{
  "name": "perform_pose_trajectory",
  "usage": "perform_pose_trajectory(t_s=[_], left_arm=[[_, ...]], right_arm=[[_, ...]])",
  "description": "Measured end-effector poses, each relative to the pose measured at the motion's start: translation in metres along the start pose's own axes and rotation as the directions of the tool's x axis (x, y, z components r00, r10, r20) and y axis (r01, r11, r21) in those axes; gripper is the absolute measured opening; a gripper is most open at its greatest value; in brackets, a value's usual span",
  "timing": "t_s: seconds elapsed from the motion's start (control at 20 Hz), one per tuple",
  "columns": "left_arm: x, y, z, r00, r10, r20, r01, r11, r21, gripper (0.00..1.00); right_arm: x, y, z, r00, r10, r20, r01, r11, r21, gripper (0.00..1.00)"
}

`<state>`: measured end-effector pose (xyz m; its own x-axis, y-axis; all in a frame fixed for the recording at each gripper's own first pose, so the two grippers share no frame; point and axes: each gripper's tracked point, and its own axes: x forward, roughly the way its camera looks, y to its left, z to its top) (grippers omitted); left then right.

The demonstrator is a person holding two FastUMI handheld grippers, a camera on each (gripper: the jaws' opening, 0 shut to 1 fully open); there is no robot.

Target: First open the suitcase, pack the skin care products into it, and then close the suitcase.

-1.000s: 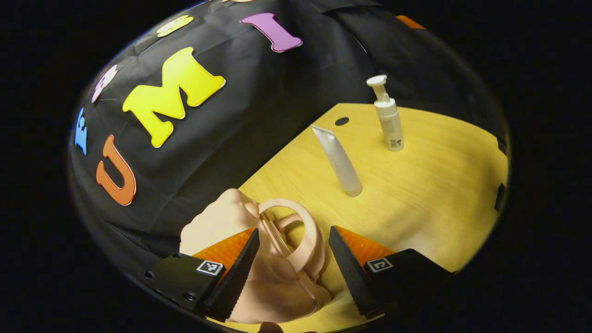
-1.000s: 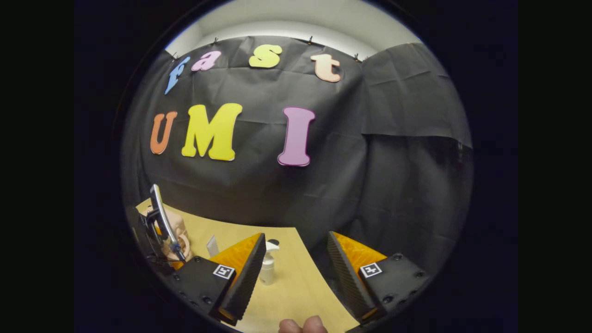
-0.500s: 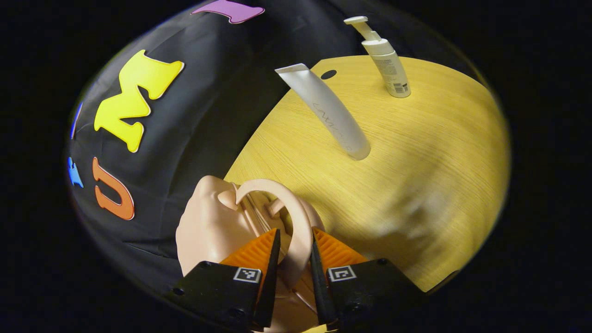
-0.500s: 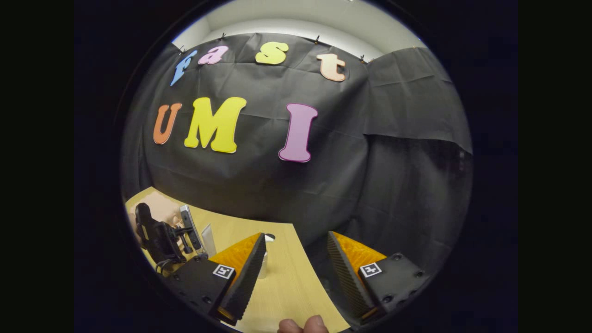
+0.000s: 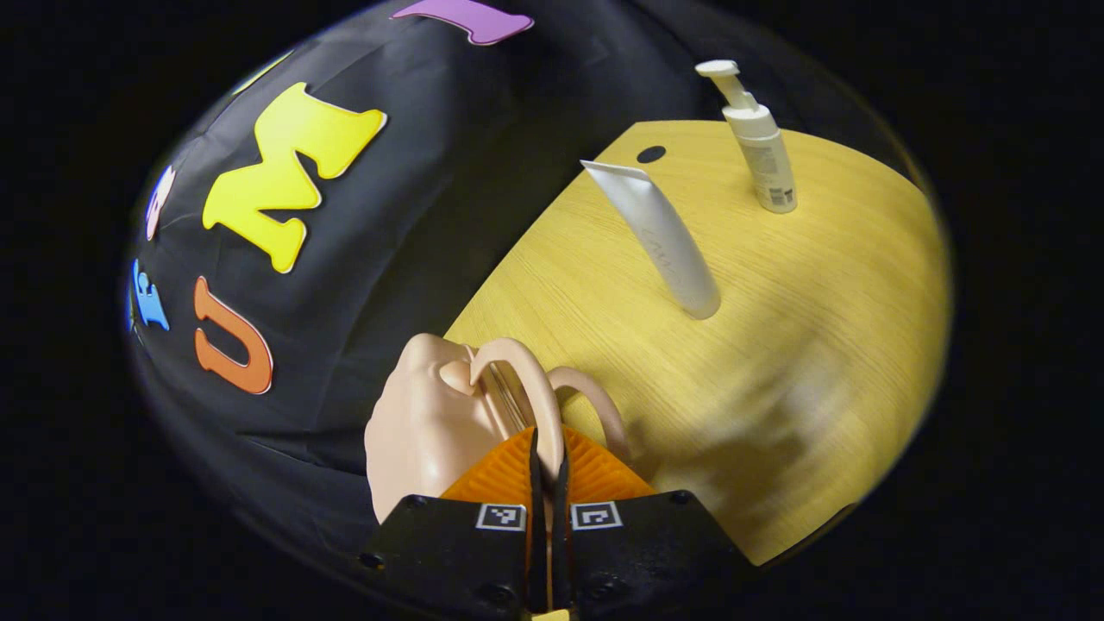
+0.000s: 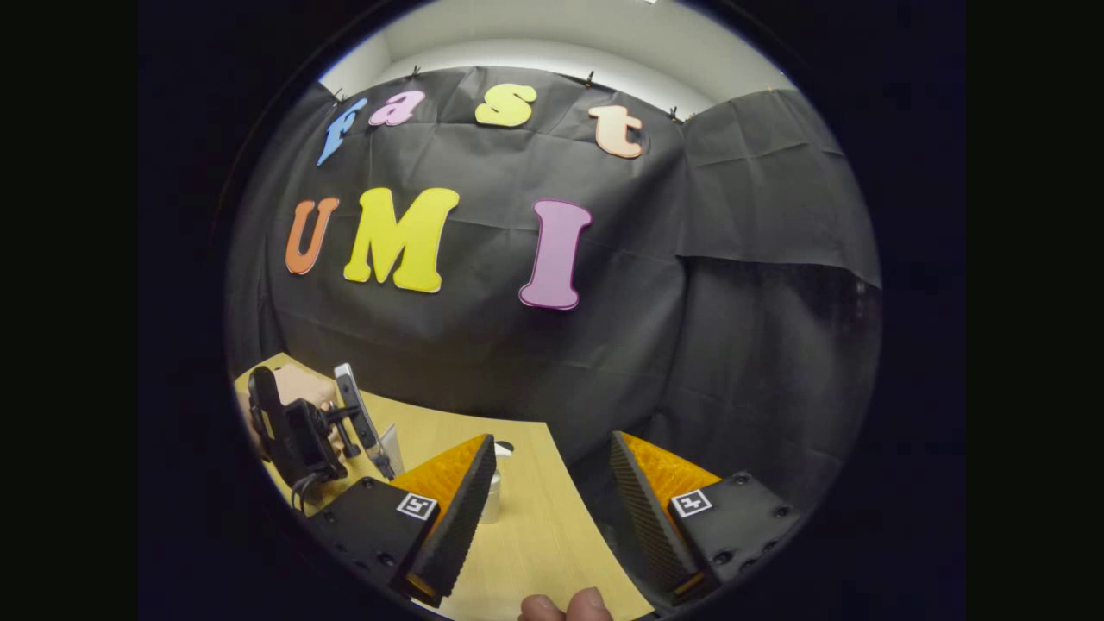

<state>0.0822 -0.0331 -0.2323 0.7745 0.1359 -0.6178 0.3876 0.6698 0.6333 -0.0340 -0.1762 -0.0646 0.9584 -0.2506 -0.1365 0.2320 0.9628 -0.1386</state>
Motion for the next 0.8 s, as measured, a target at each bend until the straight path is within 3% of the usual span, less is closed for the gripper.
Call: perform_pose_trajectory(t_s=[0.15,0.35,0.45,0.5,0.8], left_arm=[[-0.014,0.022,0.005,1.000,0.009,0.024,-0.007,0.996,-0.090,0.03],[-0.046,0.077,0.012,0.990,0.082,0.114,-0.049,0.962,-0.270,0.03],[-0.073,0.129,0.008,0.973,0.154,0.173,-0.079,0.923,-0.377,0.03],[-0.086,0.165,-0.002,0.958,0.206,0.201,-0.097,0.888,-0.449,0.03],[-0.102,0.283,-0.076,0.910,0.353,0.218,-0.131,0.744,-0.655,0.03]], right_arm=[[-0.003,0.010,0.007,1.000,0.020,0.018,-0.019,1.000,-0.018,0.80],[-0.003,0.030,0.020,0.998,0.057,0.036,-0.056,0.998,-0.021,0.80],[-0.004,0.051,0.031,0.995,0.091,0.048,-0.090,0.996,-0.023,0.80],[-0.005,0.065,0.040,0.992,0.113,0.059,-0.111,0.993,-0.036,0.80],[-0.013,0.107,0.067,0.983,0.172,0.068,-0.170,0.985,-0.030,0.80]])
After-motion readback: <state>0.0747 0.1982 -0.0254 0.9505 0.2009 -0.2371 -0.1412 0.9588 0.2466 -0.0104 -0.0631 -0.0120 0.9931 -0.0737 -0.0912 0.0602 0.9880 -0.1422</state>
